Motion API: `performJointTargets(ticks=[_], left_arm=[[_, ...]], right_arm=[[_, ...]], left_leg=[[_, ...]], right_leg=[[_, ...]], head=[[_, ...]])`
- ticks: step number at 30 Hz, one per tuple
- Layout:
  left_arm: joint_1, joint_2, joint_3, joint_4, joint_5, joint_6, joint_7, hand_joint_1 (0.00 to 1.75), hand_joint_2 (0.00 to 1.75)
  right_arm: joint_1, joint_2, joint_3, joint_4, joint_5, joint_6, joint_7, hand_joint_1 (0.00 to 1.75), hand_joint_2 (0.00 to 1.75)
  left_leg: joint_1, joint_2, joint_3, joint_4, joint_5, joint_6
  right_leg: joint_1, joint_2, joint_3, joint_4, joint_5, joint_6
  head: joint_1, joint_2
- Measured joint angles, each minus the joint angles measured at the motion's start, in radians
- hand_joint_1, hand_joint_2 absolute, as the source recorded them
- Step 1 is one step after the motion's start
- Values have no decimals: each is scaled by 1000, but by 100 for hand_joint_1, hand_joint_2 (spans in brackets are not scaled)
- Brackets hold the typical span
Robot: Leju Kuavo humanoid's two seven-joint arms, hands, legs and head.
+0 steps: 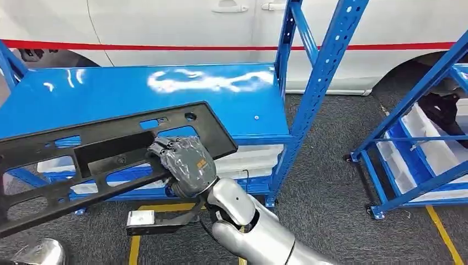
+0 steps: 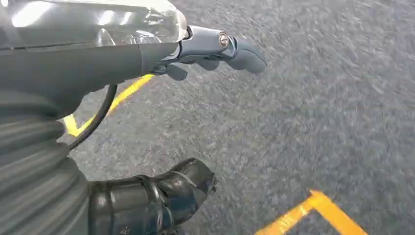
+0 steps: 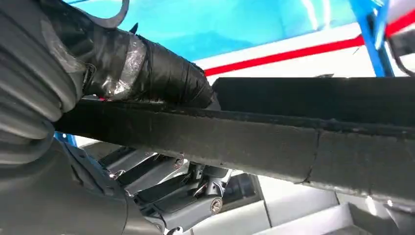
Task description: Take the parts from the cabinet and place them on the table.
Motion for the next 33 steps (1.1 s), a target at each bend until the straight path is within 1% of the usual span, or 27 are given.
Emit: performJointTargets(ticks=[2, 3, 4, 6, 7, 8, 9, 10, 12, 13, 14, 16, 17, 18, 19, 20, 21, 22, 23, 24, 25, 26, 27, 28, 29, 32, 33], left_arm=[[0, -21, 2, -15, -87, 77, 161, 0, 175], [0, -40, 4, -42, -132, 89, 229, 0, 175], [0, -63, 5, -64, -170, 90, 281, 0, 175], [3, -92, 5, -96, -239, 90, 367, 0, 175], [3, -107, 5, -109, -274, 90, 407, 0, 175], [3, -120, 5, -118, -298, 90, 433, 0, 175], [3, -132, 5, -128, -313, 90, 446, 0, 175], [3, -141, 5, -140, -319, 90, 453, 0, 175], [1, -151, 5, -155, -325, 90, 457, 0, 175], [1, -157, 5, -159, -326, 90, 458, 0, 175], [-1, -159, 5, -163, -327, 90, 463, 0, 175], [-4, -164, 5, -169, -338, 90, 469, 0, 175], [-5, -166, 5, -170, -322, 83, 451, 0, 175], [-8, -166, 5, -161, -267, 49, 395, 0, 175], [-8, -152, 4, -134, -154, -11, 285, 0, 175], [-7, -139, 1, -116, -33, -74, 135, 0, 175], [-5, -135, -4, -107, 35, -116, -29, 0, 175], [-4, -137, -11, -105, 44, -132, -152, 0, 175], [-1, -145, -20, -103, 40, -136, -218, 0, 175], [2, -151, -29, -103, 34, -136, -248, 0, 175], [1, -153, -35, -103, 37, -133, -229, 0, 175], [1, -150, -43, -103, 42, -131, -203, 0, 175], [2, -141, -49, -99, 44, -130, -184, 0, 175], [3, -134, -51, -90, 45, -128, -173, 0, 175], [4, -120, -53, -82, 46, -126, -162, 0, 175], [7, -93, -62, -66, 54, -115, -138, 0, 175], [7, -82, -66, -63, 57, -107, -135, 0, 175]], right_arm=[[-1, -11, -1, -12, -21, -1, -1, 175, 175], [-3, -18, -3, -24, -28, -1, -3, 175, 175], [-9, -25, -6, -32, -34, -1, -5, 175, 175], [-18, -35, -11, -44, -41, 0, -5, 175, 175], [-18, -40, -12, -48, -43, 1, 0, 175, 175], [-18, -42, -13, -51, -44, 2, 2, 175, 175], [-18, -45, -14, -55, -44, 2, 3, 175, 175], [-19, -46, -15, -57, -45, 2, 3, 175, 175], [-24, -47, -17, -66, -45, 2, 3, 175, 175], [-27, -47, -18, -69, -46, 2, 3, 175, 175], [-30, -47, -19, -73, -47, 2, 5, 175, 175], [-30, -47, -19, -75, -47, 3, 6, 175, 175], [-31, -48, -19, -76, -44, 3, 11, 175, 175], [-30, -47, -19, -76, -15, 0, 32, 175, 175], [-29, -40, -22, -65, 29, -9, 58, 175, 175], [-24, -31, -26, -46, 68, -27, 76, 175, 175], [-12, -24, -32, -26, 101, -49, 92, 175, 175], [4, -23, -39, -12, 121, -66, 106, 175, 175], [21, -24, -45, -4, 136, -76, 115, 175, 175], [37, -24, -54, 3, 145, -81, 119, 175, 175], [51, -24, -65, 9, 146, -87, 112, 175, 175], [61, -24, -76, 11, 141, -94, 99, 175, 175], [66, -24, -85, 11, 136, -97, 87, 175, 175], [66, -24, -90, 10, 130, -97, 80, 175, 175], [67, -23, -95, 8, 123, -97, 72, 175, 175], [73, -22, -105, 7, 102, -99, 51, 175, 175], [74, -18, -105, 7, 94, -100, 42, 175, 175]], left_leg=[[0, 0, 1, -5, 5, -11], [4, 1, -7, 3, -6, -14], [2, 0, -17, 36, -37, -17], [4, 0, -76, 181, -122, -23], [4, 0, -106, 256, -153, -27], [5, 0, -124, 302, -164, -30], [6, 0, -117, 298, -150, -31], [7, 1, -84, 243, -114, -31], [10, 1, 13, 67, -33, -29], [10, 1, 34, 15, -40, -26], [3, -1, 39, 0, -39, -18], [0, -3, 31, 7, -34, -8], [0, -3, 29, 5, -30, -2], [10, 0, 31, -7, -20, 11], [7, 3, 30, -11, -15, 19], [7, 4, 25, -12, -11, 26], [6, 4, 20, -11, -8, 29], [5, 4, 14, -10, -5, 31], [5, 3, 9, -9, -2, 31], [5, 2, 6, -9, 0, 30], [4, 1, 3, -8, 2, 28], [3, 1, 2, -7, 3, 26], [1, 1, 3, -6, 4, 24], [2, 3, 2, -5, 5, 22], [-4, 5, -3, -4, 8, 14], [-2, 5, -7, -10, 20, -4], [-3, 4, -8, -9, 20, -10]], right_leg=[[-2, 0, -1, -6, 7, -9], [-13, -3, 3, -17, 18, -14], [-14, -4, 0, -21, 22, -21], [-13, -6, -7, -21, 27, -26], [-12, -7, -11, -20, 28, -25], [-12, -9, -13, -19, 30, -23], [-12, -9, -15, -18, 31, -22], [-13, -9, -16, -15, 31, -21], [-14, -9, -17, -7, 30, -18], [-12, -8, -21, -2, 29, -12], [-6, -7, -29, 7, 29, -4], [-8, -7, -32, 0, 38, 9], [-9, -7, -32, -2, 42, 16], [-8, -6, -36, 3, 38, 19], [-12, -6, -43, 23, 15, 24], [-13, -6, -64, 76, -27, 28], [-13, -6, -96, 153, -71, 32], [-14, -6, -127, 231, -108, 35], [-14, -6, -147, 282, -123, 37], [-14, -6, -146, 289, -117, 37], [-14, -6, -122, 251, -90, 35], [-14, -6, -77, 175, -51, 31], [-13, -6, -20, 74, -9, 23], [-9, -5, 13, 3, -4, 13], [-1, -6, 17, -7, -4, 10], [4, -5, 7, -7, 5, -1], [-6, -7, 8, -20, 14, -11]], head=[[1, 0], [0, 0], [-1, 0], [-1, 0], [-1, 0], [-1, 0], [-1, 0], [-1, 0], [-1, 0], [-1, 0], [0, 0], [0, 0], [0, 0], [0, 0], [1, 0], [0, 0], [1, 0], [0, 0], [2, 0], [0, 0], [2, 0], [1, 0], [1, 0], [1, 0], [0, 0], [1, 0], [1, 0]])
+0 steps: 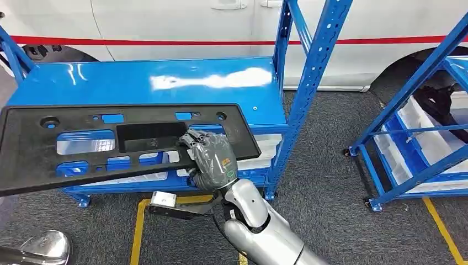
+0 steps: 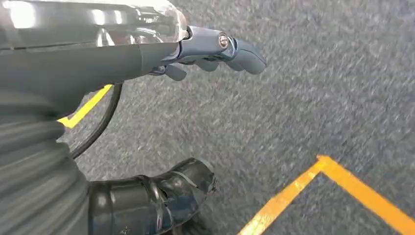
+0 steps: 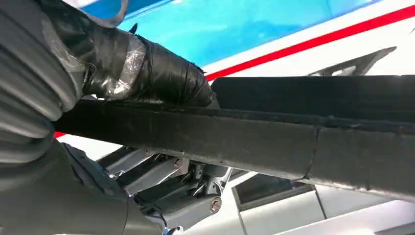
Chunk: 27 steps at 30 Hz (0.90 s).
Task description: Take the parts from the cabinet and place them on the table.
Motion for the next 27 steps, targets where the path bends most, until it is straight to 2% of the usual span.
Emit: performJointTargets(ticks=[1, 2, 4, 5, 6, 7, 8, 9, 10, 11, 12, 14, 15, 16, 17, 18, 20, 21, 22, 23, 25, 26, 27], left_arm=[[0, 11, -2, 3, 3, 5, 2, 0, 175], [0, 15, -3, 7, 5, 13, 3, 0, 175], [0, 24, -4, 13, 11, 25, 4, 0, 175], [0, 26, -4, 14, 14, 30, 4, 0, 175], [0, 27, -4, 16, 14, 36, 4, 0, 175], [0, 27, -4, 18, 15, 39, 4, 0, 175], [0, 28, -4, 19, 15, 39, 4, 0, 175], [0, 29, -5, 20, 15, 39, 4, 0, 175], [-2, 30, -5, 21, 15, 41, 4, 0, 175], [-5, 30, -5, 25, 15, 43, 6, 0, 175], [-7, 30, -5, 29, 15, 50, 9, 0, 175], [-7, 33, -5, 30, 16, 57, 21, 0, 175], [-6, 34, -5, 32, 16, 59, 27, 0, 175], [-6, 34, -5, 37, 16, 60, 31, 0, 175], [-6, 35, -5, 37, 16, 61, 32, 0, 175], [-6, 38, -5, 37, 16, 65, 32, 0, 175], [-6, 39, -5, 37, 16, 67, 31, 0, 175], [-6, 39, -5, 38, 16, 68, 27, 0, 175], [-6, 39, -6, 39, 16, 68, 22, 0, 175], [-6, 39, -6, 40, 16, 68, 22, 0, 175], [-6, 35, -7, 46, 15, 71, 22, 0, 175], [-6, 31, -8, 47, 15, 72, 22, 0, 175], [-7, 31, -8, 48, 15, 72, 23, 0, 175]], right_arm=[[0, 3, 0, 0, -6, -1, -7, 175, 175], [0, 11, 0, 0, -10, -7, -11, 175, 175], [0, 19, 0, 2, -24, -9, -20, 175, 175], [0, 20, 0, 3, -29, -9, -24, 175, 175], [1, 21, 0, 6, -31, -9, -27, 175, 175], [3, 21, 0, 6, -35, -9, -28, 175, 175], [3, 22, 0, 6, -37, -9, -28, 175, 175], [2, 24, 0, 6, -39, -9, -29, 175, 175], [1, 28, -1, 6, -40, -9, -30, 175, 175], [0, 31, -1, 6, -42, -10, -33, 175, 175], [0, 35, -1, 6, -49, -10, -40, 175, 175], [-1, 37, -1, 6, -64, -10, -54, 175, 175], [-1, 38, -1, 6, -69, -9, -59, 175, 175], [-2, 39, -1, 6, -73, -9, -61, 175, 175], [-3, 39, -1, 5, -74, -9, -61, 175, 175], [-5, 39, -1, 5, -75, -9, -62, 175, 175], [-4, 39, -1, 6, -78, -9, -62, 175, 175], [-4, 39, -1, 6, -79, -9, -62, 175, 175], [-4, 39, -1, 6, -80, -9, -61, 175, 175], [-4, 39, -1, 6, -81, -10, -61, 175, 175], [-6, 42, -1, 6, -81, -10, -61, 175, 175], [-9, 44, -1, 6, -81, -10, -61, 175, 175], [-10, 46, -1, 6, -81, -11, -61, 175, 175]], left_leg=[[5, -1, -7, 14, -17, -4], [4, -1, -27, 62, -62, -8], [6, -1, -84, 213, -147, -15], [5, -1, -104, 272, -169, -18], [6, -1, -108, 293, -169, -19], [6, 0, -90, 270, -150, -19], [6, 0, -50, 207, -115, -19], [6, 0, 5, 114, -74, -18], [6, 0, 46, 36, -57, -15], [2, -1, 54, 15, -76, -12], [0, -4, 49, 14, -66, -2], [-4, -4, 44, 16, -60, 6], [1, -3, 43, 10, -52, 16], [8, 2, 43, 3, -43, 25], [6, 2, 39, 1, -36, 30], [6, 3, 31, 1, -32, 36], [5, 3, 16, 1, -22, 39], [5, 2, 9, 2, -18, 38], [5, 2, 4, 2, -14, 36], [5, 2, 1, 3, -11, 34], [5, 1, 0, 3, -6, 28], [1, 2, -4, 5, -2, 20], [-1, 2, -6, 6, 1, 15]], right_leg=[[-2, -4, 0, -5, 7, -6], [-4, -4, -5, -7, 13, -15], [-1, -5, -16, -5, 19, -21], [0, -5, -21, -4, 22, -20], [0, -5, -26, -1, 23, -19], [0, -5, -31, 3, 25, -18], [0, -5, -36, 8, 25, -17], [-1, -5, -41, 16, 26, -15], [-1, -5, -46, 24, 26, -14], [7, -5, -54, 29, 27, -7], [7, -4, -59, 31, 31, -3], [4, -5, -60, 27, 40, 10], [6, -4, -60, 26, 44, 17], [4, -3, -67, 35, 33, 21], [4, -1, -76, 61, 2, 28], [1, -1, -99, 122, -47, 32], [-4, -1, -158, 278, -128, 37], [-6, -1, -171, 321, -140, 39], [-7, -1, -156, 310, -125, 39], [-8, -1, -116, 254, -94, 37], [-7, 0, -6, 75, -26, 27], [0, 1, 24, 16, -37, 20], [1, 0, 18, 14, -27, 19]], head=[[0, 0], [-2, 0], [-2, 0], [-2, 0], [-2, 0], [-2, 0], [-2, 0], [-2, 0], [-2, 0], [-2, 0], [-1, 0], [-1, 0], [-1, 0], [-1, 0], [1, 0], [0, 0], [0, 0], [0, 0], [0, 0], [0, 0], [0, 0], [0, 0], [0, 0]])
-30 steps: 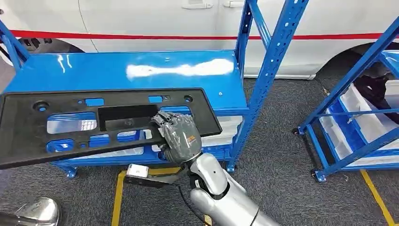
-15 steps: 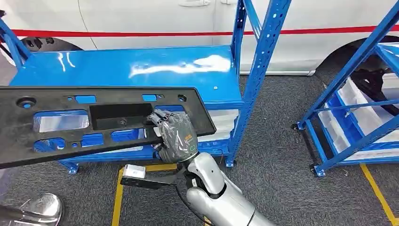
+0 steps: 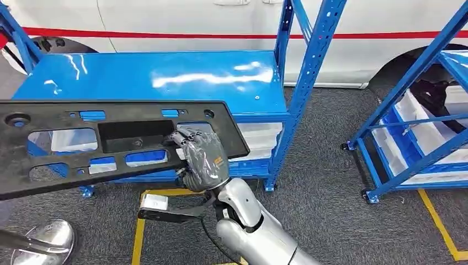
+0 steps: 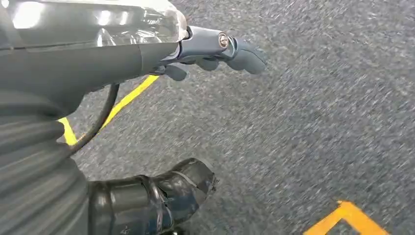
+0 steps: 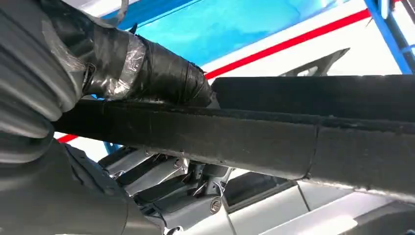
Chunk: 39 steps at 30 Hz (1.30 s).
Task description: Take the parts from the cabinet and place them on the table.
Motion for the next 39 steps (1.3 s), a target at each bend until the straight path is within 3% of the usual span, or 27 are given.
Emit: performJointTargets(ticks=[3, 4, 6, 8, 9, 10, 11, 12, 13, 14, 15, 18, 19, 20, 21, 23, 24, 25, 26, 28, 29, 30, 33, 34, 35, 36, 39], left_arm=[[0, -1, 0, 3, 0, 2, 1, 0, 175], [0, -1, 0, 3, 0, 4, 4, 0, 175], [0, -1, 0, 4, -2, 15, 6, 0, 175], [0, -4, -1, 6, -8, 40, 10, 0, 175], [0, -10, -1, 7, -11, 56, 6, 0, 175], [1, -16, -2, 9, -14, 47, -12, 0, 175], [2, -21, -6, 10, -20, 27, -37, 0, 175], [1, -29, -11, 11, -21, 16, -53, 0, 175], [0, -35, -21, 11, -21, 4, -67, 0, 175], [-1, -42, -26, 11, -22, -2, -73, 0, 175], [-1, -47, -27, 11, -22, -7, -74, 0, 175], [-1, -58, -40, 11, -25, -12, -74, 0, 175], [1, -66, -48, 11, -29, -15, -74, 0, 175], [0, -68, -50, 11, -30, -16, -74, 0, 175], [0, -70, -50, 11, -30, -17, -74, 0, 175], [0, -72, -52, 11, -31, -18, -74, 0, 175], [0, -72, -52, 11, -31, -19, -74, 0, 175], [1, -72, -53, 11, -31, -19, -74, 0, 175], [1, -73, -53, 11, -31, -19, -74, 0, 175], [1, -75, -53, 11, -31, -19, -74, 0, 175], [1, -79, -54, 11, -31, -19, -74, 0, 175], [0, -81, -55, 11, -31, -19, -74, 0, 175], [0, -83, -59, 11, -30, -23, -81, 0, 175], [1, -83, -61, 11, -19, -28, -87, 0, 175], [0, -82, -61, 11, -9, -41, -86, 0, 175], [3, -77, -61, 11, -3, -53, -81, 0, 175], [9, -48, -61, 10, 3, -88, -46, 0, 175]], right_arm=[[0, 0, 0, 0, -2, -1, 0, 175, 175], [-1, 3, 0, 0, -2, -1, 0, 175, 175], [-4, 8, 0, 0, -7, -1, 0, 175, 175], [-4, 11, 0, 0, -11, -1, 0, 175, 175], [-3, 11, 0, 0, -11, -2, 2, 175, 175], [-1, 11, 0, 1, -2, -3, 13, 175, 175], [-2, 11, 0, 2, 15, -5, 32, 175, 175], [-2, 11, 0, 3, 24, -8, 43, 175, 175], [-2, 11, 0, 7, 32, -13, 50, 175, 175], [-1, 11, 0, 9, 38, -15, 53, 175, 175], [-1, 11, 0, 9, 42, -18, 55, 175, 175], [1, 11, 0, 9, 44, -19, 58, 175, 175], [1, 11, 0, 9, 44, -19, 61, 175, 175], [1, 10, -2, 9, 44, -21, 61, 175, 175], [1, 10, -2, 9, 44, -22, 61, 175, 175], [4, 8, -2, 10, 45, -24, 61, 175, 175], [6, 6, -2, 11, 44, -24, 61, 175, 175], [8, 5, -2, 13, 45, -24, 62, 175, 175], [9, 4, -2, 15, 44, -24, 62, 175, 175], [8, 5, -2, 15, 45, -24, 62, 175, 175], [7, 5, -2, 15, 45, -24, 62, 175, 175], [7, 5, -2, 15, 45, -24, 62, 175, 175], [8, 5, -5, 15, 49, -28, 66, 175, 175], [8, 5, -6, 15, 53, -30, 67, 175, 175], [8, 4, -7, 15, 54, -31, 66, 175, 175], [8, 3, -11, 15, 52, -32, 58, 175, 175], [12, -5, -19, 14, 40, -32, 38, 175, 175]], left_leg=[[5, 1, -2, -7, 12, -19], [6, 1, -7, -5, 8, -23], [8, -1, -42, 84, -73, -30], [9, -1, -105, 248, -159, -38], [9, -1, -121, 301, -176, -40], [9, -1, -111, 302, -169, -40], [9, -1, -76, 250, -141, -38], [9, -1, -32, 181, -110, -36], [9, 0, 31, 79, -73, -33], [8, -1, 69, 0, -79, -26], [1, -2, 70, -2, -70, -21], [-2, -2, 61, 1, -59, -5], [10, 1, 60, -14, -44, 7], [9, 5, 55, -16, -37, 14], [9, 6, 47, -17, -30, 22], [8, 6, 28, -14, -19, 23], [7, 6, 18, -11, -15, 23], [7, 6, 9, -8, -10, 22], [7, 5, 2, -6, -7, 20], [7, 4, -5, -3, -1, 13], [8, 4, -5, -2, 1, 10], [1, 5, -11, 1, 6, 3], [5, 6, -13, -7, 20, -15], [3, 5, -14, -8, 25, -22], [7, 3, -23, 7, 2, -25], [6, 2, -39, 48, -41, -27], [9, 2, -114, 267, -162, -39]], right_leg=[[5, 1, -6, -3, 10, -15], [-4, -1, -6, -13, 21, -22], [-7, -4, -18, -16, 33, -36], [-4, -5, -33, -14, 42, -37], [-3, -5, -41, -13, 46, -37], [-3, -5, -47, -10, 50, -35], [-3, -5, -54, -7, 53, -32], [-4, -5, -57, -4, 54, -30], [-4, -5, -59, 1, 55, -28], [-3, -6, -64, 5, 57, -25], [3, -5, -70, 11, 59, -20], [0, -5, -73, 3, 75, 1], [5, -3, -78, 8, 75, 7], [1, -1, -86, 24, 49, 12], [-1, 0, -107, 76, 0, 16], [-6, 0, -164, 230, -87, 25], [-7, 0, -183, 288, -110, 27], [-8, 0, -179, 301, -108, 28], [-8, 0, -149, 263, -85, 27], [-7, 0, -39, 91, -16, 17], [-5, 1, 7, 13, -5, 8], [3, 1, 13, -7, -11, 4], [7, 1, 2, -4, 1, -5], [-1, 1, 1, -17, 13, -14], [-5, -4, 0, -24, 23, -19], [-7, -4, -6, -25, 30, -29], [-4, -6, -34, -20, 46, -34]], head=[[0, 0], [1, 0], [-2, 0], [-1, 0], [-2, 0], [-2, 0], [-2, 0], [-2, 0], [-2, 0], [-2, 0], [-1, 0], [-1, 0], [0, 0], [0, 0], [2, 0], [2, 0], [2, 0], [2, 0], [2, 0], [2, 0], [2, 0], [2, 0], [2, 0], [2, 0], [2, 0], [0, 0], [1, 0]])
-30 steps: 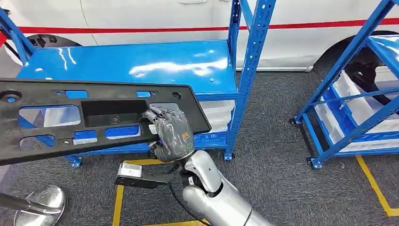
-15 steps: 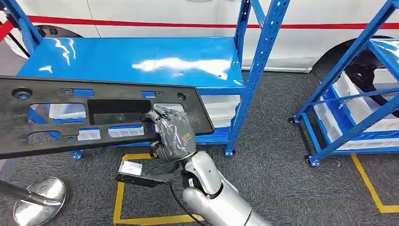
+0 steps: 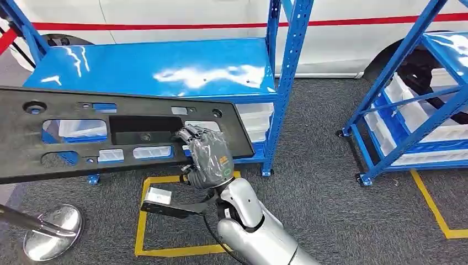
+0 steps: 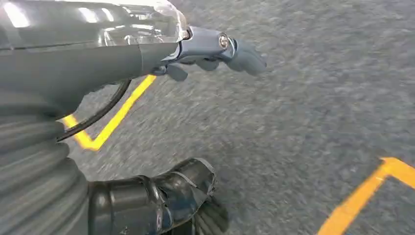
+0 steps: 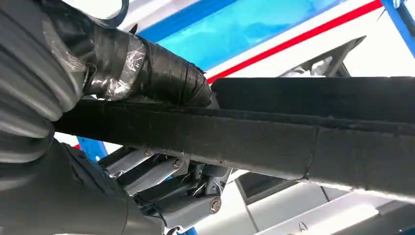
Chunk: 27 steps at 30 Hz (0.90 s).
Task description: Take the parts from the cabinet and place them on the table.
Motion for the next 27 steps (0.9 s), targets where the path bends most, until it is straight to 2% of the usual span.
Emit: performJointTargets(ticks=[1, 2, 4, 5, 6, 7, 9, 10, 11, 12, 13, 15, 16, 17, 18, 20, 21, 22, 23, 25, 26, 27], left_arm=[[3, 9, 0, 0, 2, -5, 6, 0, 175], [6, 24, 0, 0, 3, -7, 15, 0, 175], [8, 49, 0, 0, 8, -13, 28, 0, 175], [8, 61, 0, 0, 9, -18, 32, 0, 175], [7, 66, 0, 0, 10, -21, 35, 0, 175], [8, 72, -1, 0, 12, -21, 37, 0, 175], [9, 88, 0, 0, 18, -18, 51, 0, 175], [10, 94, 0, 0, 20, -14, 60, 0, 175], [9, 97, 2, 0, 23, -10, 70, 0, 175], [8, 105, 3, 0, 28, -4, 77, 0, 175], [8, 111, 4, 0, 30, 0, 83, 0, 175], [9, 119, 8, 0, 31, 6, 86, 0, 175], [9, 121, 10, 0, 31, 11, 87, 0, 175], [9, 125, 12, 0, 31, 17, 88, 0, 175], [9, 126, 13, 0, 32, 20, 88, 0, 175], [9, 127, 13, 0, 33, 29, 90, 0, 175], [9, 127, 13, 0, 34, 32, 92, 0, 175], [9, 126, 14, 1, 36, 35, 97, 0, 175], [8, 127, 14, 1, 38, 37, 102, 0, 175], [8, 127, 14, 1, 38, 40, 108, 0, 175], [8, 130, 14, 1, 38, 44, 110, 0, 175], [8, 131, 14, 2, 39, 46, 112, 0, 175]], right_arm=[[3, -3, -1, 0, -5, 0, -4, 175, 175], [7, -7, -2, -1, -14, 0, -11, 175, 175], [8, -13, -3, -10, -27, 1, -21, 175, 175], [7, -15, -4, -17, -31, 1, -25, 175, 175], [7, -15, -4, -22, -33, 1, -26, 175, 175], [7, -16, -5, -24, -36, 1, -29, 175, 175], [7, -18, -5, -29, -48, 1, -39, 175, 175], [6, -21, -5, -31, -59, 1, -45, 175, 175], [5, -24, -6, -35, -69, 1, -52, 175, 175], [5, -27, -6, -40, -77, 1, -56, 175, 175], [3, -29, -6, -44, -81, 1, -57, 175, 175], [2, -35, -7, -48, -87, 2, -59, 175, 175], [2, -39, -7, -48, -89, 3, -60, 175, 175], [2, -42, -7, -48, -89, 3, -60, 175, 175], [1, -44, -7, -49, -90, 4, -61, 175, 175], [-4, -44, -7, -56, -93, 7, -63, 175, 175], [-11, -44, -7, -61, -95, 7, -64, 175, 175], [-16, -44, -6, -66, -97, 10, -67, 175, 175], [-21, -45, -7, -69, -100, 12, -67, 175, 175], [-23, -47, -7, -75, -106, 19, -68, 175, 175], [-25, -47, -7, -78, -107, 19, -68, 175, 175], [-29, -47, -7, -81, -108, 20, -68, 175, 175]], left_leg=[[0, 0, -3, 27, -6, -2], [0, 0, 20, 5, 9, -3], [0, 0, 113, -140, 70, -2], [0, 0, 179, -250, 96, 2], [-7, -2, 188, -266, 81, 8], [-9, -4, 180, -270, 93, 17], [-11, -4, 173, -266, 100, 27], [-7, -4, 170, -271, 109, 34], [1, 2, 168, -278, 119, 43], [0, 2, 162, -280, 127, 51], [0, 3, 154, -280, 132, 57], [-2, 3, 136, -278, 142, 60], [-3, 3, 127, -276, 148, 59], [-3, 3, 120, -274, 152, 58], [-3, 2, 114, -273, 156, 56], [-4, 1, 108, -271, 163, 51], [-2, 1, 105, -271, 168, 46], [-9, 2, 100, -268, 172, 39], [-3, 3, 98, -269, 177, 32], [-2, 3, 100, -277, 188, 19], [-3, 1, 93, -273, 182, 15], [-4, 0, 82, -249, 149, 13]], right_leg=[[0, 0, -8, 3, 4, 1], [0, 1, -17, 6, 8, 3], [-2, 2, -29, 16, 12, 8], [-2, 2, -35, 25, 14, 10], [4, 1, -43, 29, 17, 16], [4, 1, -46, 31, 20, 21], [2, 1, -48, 25, 32, 34], [6, 2, -49, 24, 38, 40], [3, 5, -56, 33, 27, 43], [4, 6, -68, 62, -12, 50], [2, 6, -93, 128, -64, 54], [-3, 6, -144, 280, -145, 61], [-4, 6, -151, 317, -158, 63], [-4, 6, -134, 308, -147, 62], [-4, 6, -96, 258, -122, 60], [-2, 7, 19, 81, -58, 46], [4, 7, 52, 14, -68, 34], [10, 6, 51, 10, -55, 31], [13, 6, 47, 11, -54, 30], [16, 6, 44, 8, -44, 21], [-2, 4, 48, -11, -28, 13], [0, -1, 42, -15, -19, 6]], head=[[0, 0], [0, 0], [0, 0], [0, 0], [0, 0], [1, 0], [1, 0], [1, 0], [1, 0], [4, 0], [4, 0], [5, 0], [4, 0], [5, 0], [5, 0], [5, 0], [5, 0], [3, 0], [6, 0], [6, 0], [6, 0], [5, 0]])
